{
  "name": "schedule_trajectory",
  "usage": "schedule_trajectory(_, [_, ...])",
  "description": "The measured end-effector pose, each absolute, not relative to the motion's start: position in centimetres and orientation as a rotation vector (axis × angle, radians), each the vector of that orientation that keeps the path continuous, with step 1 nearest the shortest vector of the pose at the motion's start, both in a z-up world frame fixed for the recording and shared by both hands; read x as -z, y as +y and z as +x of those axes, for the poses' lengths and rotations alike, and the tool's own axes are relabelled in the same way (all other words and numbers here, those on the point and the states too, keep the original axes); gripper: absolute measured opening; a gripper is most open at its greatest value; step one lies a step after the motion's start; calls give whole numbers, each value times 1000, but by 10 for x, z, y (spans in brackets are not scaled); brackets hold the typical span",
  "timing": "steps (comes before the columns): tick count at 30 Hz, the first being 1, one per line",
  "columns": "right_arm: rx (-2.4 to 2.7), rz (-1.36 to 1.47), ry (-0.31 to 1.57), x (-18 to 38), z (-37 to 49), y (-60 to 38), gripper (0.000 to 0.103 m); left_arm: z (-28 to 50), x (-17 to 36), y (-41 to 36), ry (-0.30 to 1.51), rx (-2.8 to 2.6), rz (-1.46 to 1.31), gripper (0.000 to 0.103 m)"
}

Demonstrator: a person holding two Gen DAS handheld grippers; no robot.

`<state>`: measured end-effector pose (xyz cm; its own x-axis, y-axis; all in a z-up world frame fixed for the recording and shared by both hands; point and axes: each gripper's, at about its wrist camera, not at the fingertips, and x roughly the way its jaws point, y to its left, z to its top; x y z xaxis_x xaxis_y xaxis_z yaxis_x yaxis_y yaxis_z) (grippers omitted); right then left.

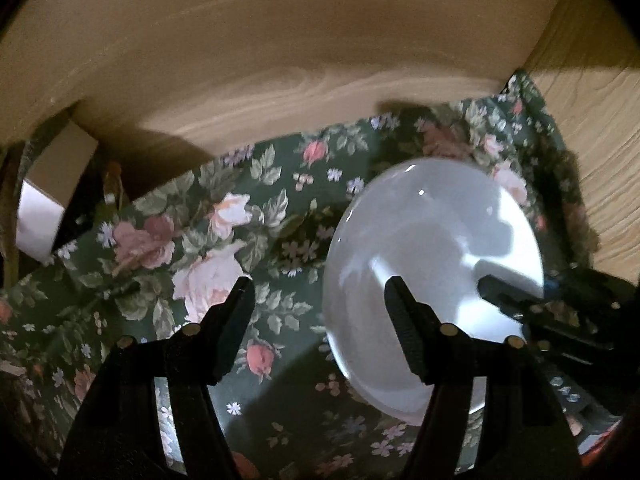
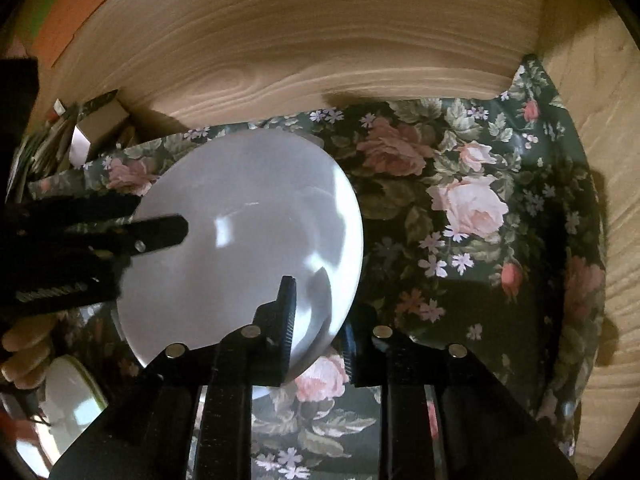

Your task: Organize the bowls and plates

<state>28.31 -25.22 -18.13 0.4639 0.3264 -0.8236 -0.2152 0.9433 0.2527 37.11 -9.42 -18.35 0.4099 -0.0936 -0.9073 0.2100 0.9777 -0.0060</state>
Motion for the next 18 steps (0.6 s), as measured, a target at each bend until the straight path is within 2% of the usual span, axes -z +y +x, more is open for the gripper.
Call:
schedule_trajectory(2, [-344,153,1032,180,287,-259,39,372,189,-95,1148,196,122,62])
schedule_trajectory(3, [-338,162,1025,176,287,-268,41,372,190,-95,1151,198,122,58])
schedule_trajectory(5, [-328,166,1019,175,287,-265,42,373,194,-96,1158,203,125,54])
schedule_trajectory(10, [-317,181,1033,185,297,-262,42,374,202,-103,1173,228,132,37])
schedule_trajectory(12, [-323,194,1039,189,301,-259,40,372,202,-106,1165,235,138,32])
schedule_trajectory(16, [-333,210,1044,194,304,-253,21,372,203,-112,1154,252,151,26])
schedule_trajectory(18, [-325,207,1034,194,303,-252,20,371,203,-112,1146,251,158,25])
